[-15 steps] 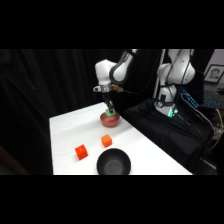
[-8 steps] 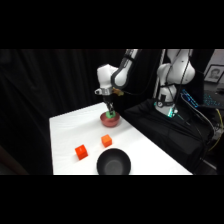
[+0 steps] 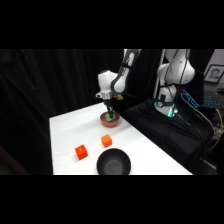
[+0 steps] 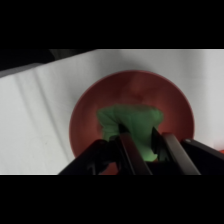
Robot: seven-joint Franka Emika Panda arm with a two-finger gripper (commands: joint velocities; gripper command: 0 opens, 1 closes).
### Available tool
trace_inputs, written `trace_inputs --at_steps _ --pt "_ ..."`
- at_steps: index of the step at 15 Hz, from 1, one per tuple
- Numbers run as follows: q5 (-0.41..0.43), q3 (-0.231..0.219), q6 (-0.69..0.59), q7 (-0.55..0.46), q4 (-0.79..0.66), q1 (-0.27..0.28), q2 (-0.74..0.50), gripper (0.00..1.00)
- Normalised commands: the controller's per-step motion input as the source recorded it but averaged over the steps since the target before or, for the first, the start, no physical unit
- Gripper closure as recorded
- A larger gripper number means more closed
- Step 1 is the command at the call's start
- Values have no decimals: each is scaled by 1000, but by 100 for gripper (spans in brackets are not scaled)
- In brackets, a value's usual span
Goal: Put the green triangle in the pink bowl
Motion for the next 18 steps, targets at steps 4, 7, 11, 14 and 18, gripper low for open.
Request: trace_inputs --at_steps 4,7,11,14,18 --pt "-62 -3 146 83 19 -26 1 7" --pt "-110 -24 53 81 -18 -15 -111 0" --pt "-201 -68 -91 95 -79 9 -284 0" --pt "-313 -119 -267 165 -128 64 -482 0" --pt "-268 -85 -340 174 -81 79 -499 0"
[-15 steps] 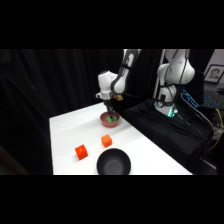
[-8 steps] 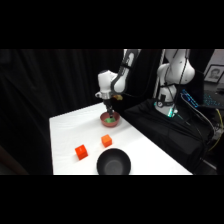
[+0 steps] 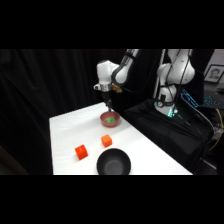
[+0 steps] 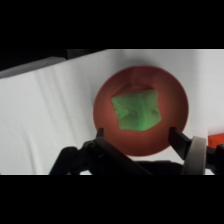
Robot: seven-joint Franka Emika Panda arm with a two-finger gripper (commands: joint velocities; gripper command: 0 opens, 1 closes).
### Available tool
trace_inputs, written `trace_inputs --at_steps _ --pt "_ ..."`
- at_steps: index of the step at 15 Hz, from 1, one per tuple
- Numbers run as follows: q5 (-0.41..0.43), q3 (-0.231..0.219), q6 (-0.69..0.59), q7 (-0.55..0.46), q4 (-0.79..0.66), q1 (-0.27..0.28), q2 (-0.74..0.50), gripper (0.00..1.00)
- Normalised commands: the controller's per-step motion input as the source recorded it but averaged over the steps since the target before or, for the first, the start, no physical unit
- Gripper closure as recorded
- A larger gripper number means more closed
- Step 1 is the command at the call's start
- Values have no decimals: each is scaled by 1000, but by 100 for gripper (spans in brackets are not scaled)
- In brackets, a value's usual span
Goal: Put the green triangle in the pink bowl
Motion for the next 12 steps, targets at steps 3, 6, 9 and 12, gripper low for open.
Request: trace_inputs --at_steps 3,6,9,12 --pt "-152 -26 -352 126 -19 82 -433 0" --pt "-99 4 -342 109 17 80 -372 0" --pt "-79 12 -304 108 35 69 -323 0" --pt "-27 16 -265 93 58 68 -242 0"
